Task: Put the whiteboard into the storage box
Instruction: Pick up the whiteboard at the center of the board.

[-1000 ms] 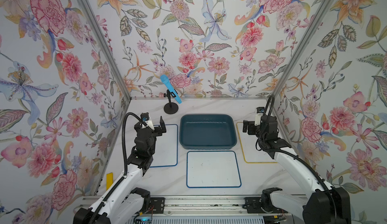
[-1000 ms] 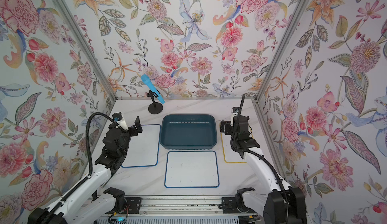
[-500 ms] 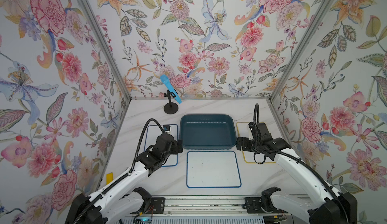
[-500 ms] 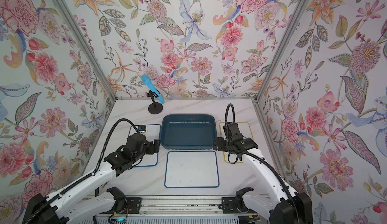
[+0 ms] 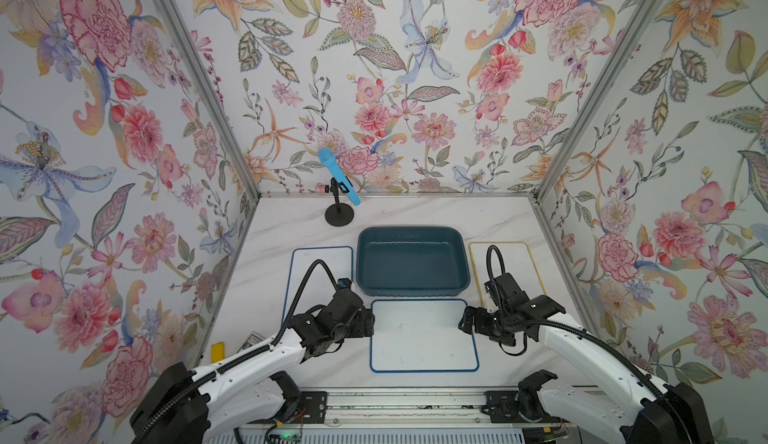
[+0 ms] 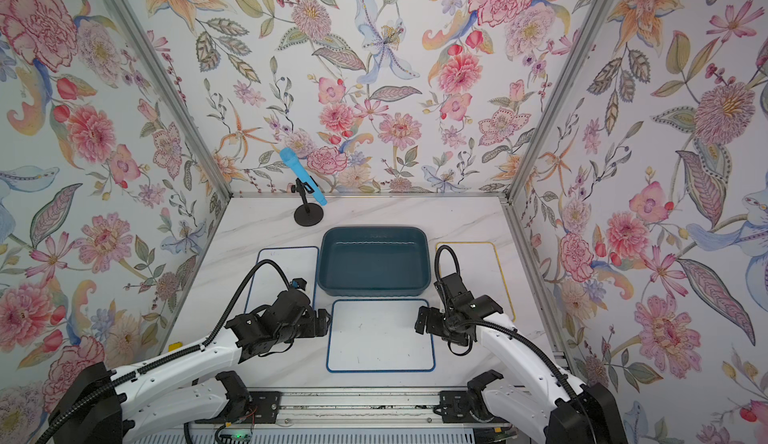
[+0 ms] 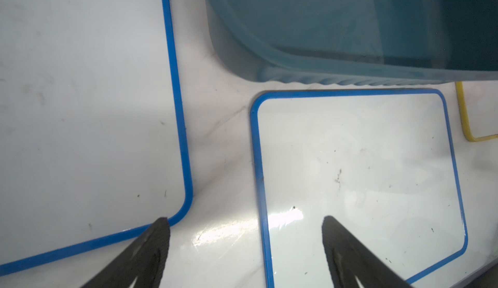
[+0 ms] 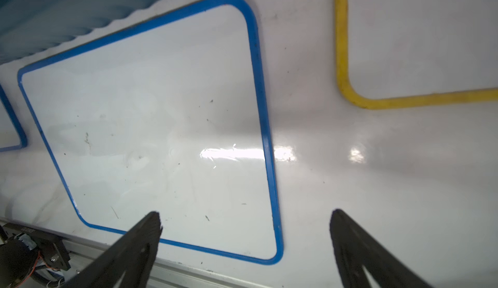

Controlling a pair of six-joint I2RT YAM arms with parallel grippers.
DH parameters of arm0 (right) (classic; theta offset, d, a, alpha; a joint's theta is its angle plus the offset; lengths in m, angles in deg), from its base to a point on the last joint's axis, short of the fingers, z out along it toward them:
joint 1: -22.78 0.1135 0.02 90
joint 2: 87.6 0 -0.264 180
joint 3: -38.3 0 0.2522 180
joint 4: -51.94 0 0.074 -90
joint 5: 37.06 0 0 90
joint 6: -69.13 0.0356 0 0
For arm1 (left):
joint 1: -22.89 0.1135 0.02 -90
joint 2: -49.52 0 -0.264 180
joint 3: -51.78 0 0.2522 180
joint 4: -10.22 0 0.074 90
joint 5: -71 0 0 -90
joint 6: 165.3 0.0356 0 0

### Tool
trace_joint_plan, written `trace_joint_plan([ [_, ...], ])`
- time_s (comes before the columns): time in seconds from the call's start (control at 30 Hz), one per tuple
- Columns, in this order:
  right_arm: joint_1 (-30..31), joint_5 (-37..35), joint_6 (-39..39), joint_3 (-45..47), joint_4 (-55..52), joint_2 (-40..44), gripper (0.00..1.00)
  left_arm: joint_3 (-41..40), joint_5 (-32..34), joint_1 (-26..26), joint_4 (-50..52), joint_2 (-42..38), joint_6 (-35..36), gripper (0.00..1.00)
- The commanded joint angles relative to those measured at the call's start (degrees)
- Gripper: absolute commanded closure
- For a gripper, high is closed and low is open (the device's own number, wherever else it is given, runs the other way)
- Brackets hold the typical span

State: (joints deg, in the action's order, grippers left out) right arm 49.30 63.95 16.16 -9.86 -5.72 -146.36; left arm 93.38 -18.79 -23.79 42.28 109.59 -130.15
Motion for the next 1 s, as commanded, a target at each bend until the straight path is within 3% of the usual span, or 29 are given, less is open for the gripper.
trace_joint_plan([
  [0.0, 0.29, 1.46, 2.26, 2.18, -0.48, 0.77, 0.01, -1.94, -2.51, -1.53, -0.71, 0.12, -3.56, 0.1],
  [0.2, 0.37, 6.75, 4.5, 7.62, 5.85, 0.04, 0.02, -2.55, -4.28, -2.16, -1.42, 1.64, -4.49, 0.11],
  [0.4, 0.55, 6.49, 3.62, 9.25, 7.23, -1.49, 0.03, -0.07, -6.2, -5.03, -1.72, 6.63, -4.8, 0.17],
  [0.97, 0.46, 14.38, 2.51, 15.32, 15.42, -2.45, 0.06, -0.72, -20.22, -6.84, -13.85, 11.1, -12.74, 0.19],
])
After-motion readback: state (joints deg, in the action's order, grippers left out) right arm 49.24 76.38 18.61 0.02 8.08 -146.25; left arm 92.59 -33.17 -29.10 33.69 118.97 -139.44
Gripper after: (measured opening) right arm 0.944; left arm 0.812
